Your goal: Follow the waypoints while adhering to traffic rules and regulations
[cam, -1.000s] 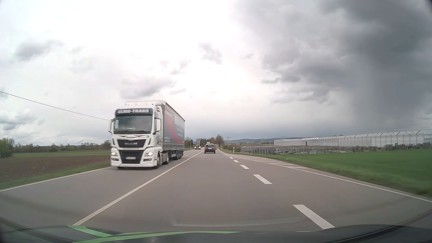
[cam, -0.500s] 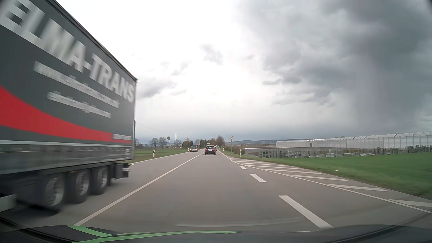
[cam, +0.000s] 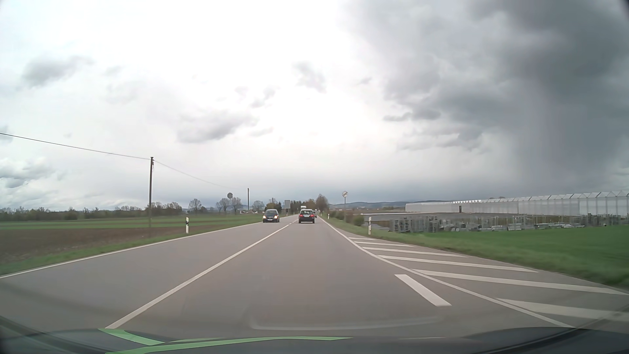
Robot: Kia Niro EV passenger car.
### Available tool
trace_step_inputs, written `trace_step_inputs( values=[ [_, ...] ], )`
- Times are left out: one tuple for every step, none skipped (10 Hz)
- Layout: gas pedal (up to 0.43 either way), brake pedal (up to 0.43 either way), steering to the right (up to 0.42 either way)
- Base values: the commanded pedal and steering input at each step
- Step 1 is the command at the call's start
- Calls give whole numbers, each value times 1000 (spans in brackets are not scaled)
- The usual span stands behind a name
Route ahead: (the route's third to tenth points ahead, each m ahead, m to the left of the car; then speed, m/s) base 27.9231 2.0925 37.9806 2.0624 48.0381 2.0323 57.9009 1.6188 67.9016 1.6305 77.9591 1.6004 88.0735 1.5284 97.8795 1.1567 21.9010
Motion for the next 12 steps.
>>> trace_step_inputs(
  values=[
    [169, 0, -2],
    [169, 0, -1],
    [169, 0, -1],
    [169, 0, -1],
    [169, 0, -1],
    [169, 0, -1],
    [169, 0, -1],
    [169, 0, -1],
    [169, 0, -1],
    [169, 0, -1],
    [169, 0, -1],
    [169, 0, -1]
  ],
)
